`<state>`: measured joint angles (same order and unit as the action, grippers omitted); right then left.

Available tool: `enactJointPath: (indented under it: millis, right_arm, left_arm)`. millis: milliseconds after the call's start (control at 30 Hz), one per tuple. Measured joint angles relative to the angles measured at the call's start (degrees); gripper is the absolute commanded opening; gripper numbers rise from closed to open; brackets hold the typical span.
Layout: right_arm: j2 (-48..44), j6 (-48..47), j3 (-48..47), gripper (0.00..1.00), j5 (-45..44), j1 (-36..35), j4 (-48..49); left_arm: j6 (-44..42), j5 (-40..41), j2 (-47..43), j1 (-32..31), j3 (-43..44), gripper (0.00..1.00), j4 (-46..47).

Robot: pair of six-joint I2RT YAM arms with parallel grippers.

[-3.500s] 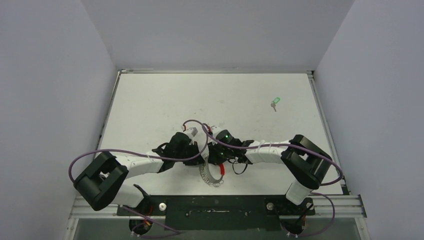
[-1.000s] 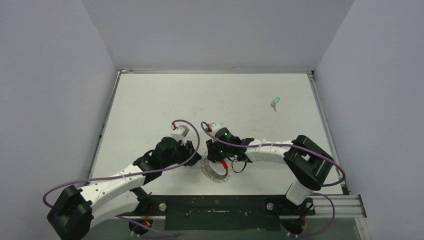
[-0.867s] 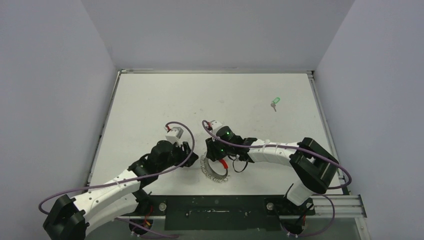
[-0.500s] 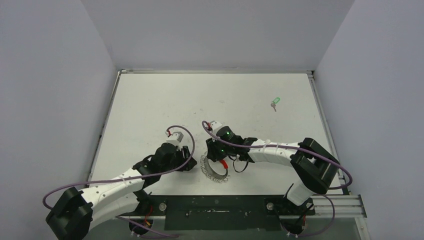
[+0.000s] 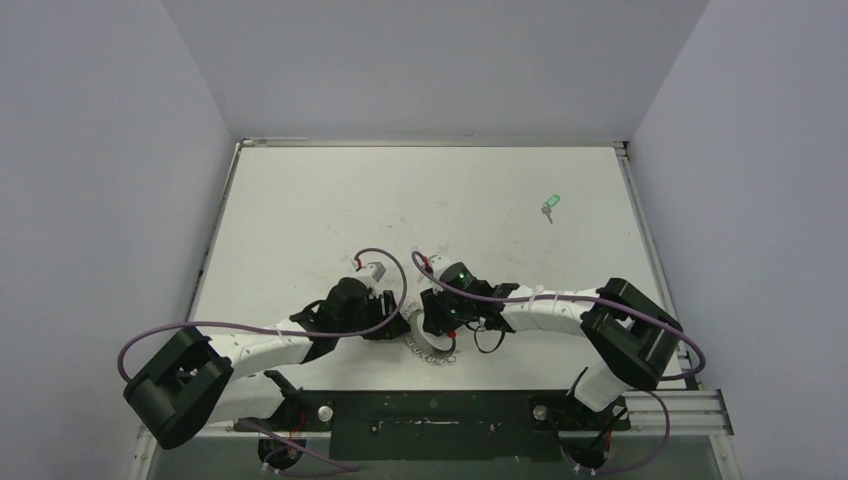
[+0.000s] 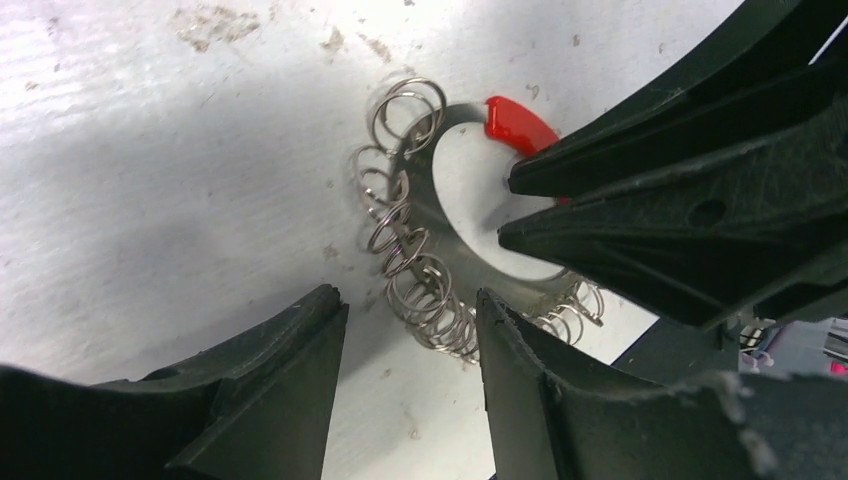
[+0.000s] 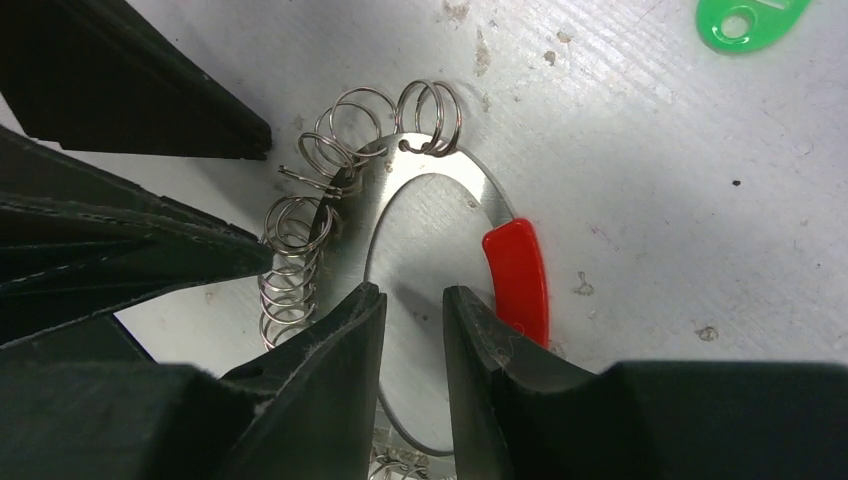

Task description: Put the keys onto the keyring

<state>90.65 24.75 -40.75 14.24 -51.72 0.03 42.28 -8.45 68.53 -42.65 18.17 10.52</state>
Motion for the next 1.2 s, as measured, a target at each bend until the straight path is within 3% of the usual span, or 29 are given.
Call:
enactJointPath:
  millis: [133,300,500,800,900,1000,1200]
  right_arm:
    - [-1.11,0.13,0.76,0.37,1.01,0.0,-0.07]
    - [-1.51,1.75,2.51,0.39,2.73,0.02,2.32]
    - [-1.51,3.43,3.15,0.43,3.78,0.04,3.96]
    - [-1.51,4.61,3.15,0.51,4.2,0.44,4.66]
    - [-1.57,4.74,3.15,0.54,4.2,0.76,4.92]
    - [-1.86,4.74,3.15,0.56,4.02,1.46,4.96]
    - [-2.62,4.7,3.15,0.56,3.56,3.43,4.44]
  left_arm:
    - [0.15,-1.05,3.19,0.07,1.09,0.45,3.02]
    - [-0.37,-1.79,6.05,0.11,3.08,0.19,3.96]
    - [-1.57,-3.17,6.67,0.11,5.03,0.0,4.63]
    - [-3.78,-4.39,2.36,0.11,5.33,0.0,3.72]
    - [-5.18,-3.48,-0.74,0.11,5.35,0.25,1.07]
    - [-6.01,-1.31,-2.91,0.13,5.35,0.38,-1.99]
    - [-6.49,1.18,-3.17,0.5,5.35,0.44,-5.01]
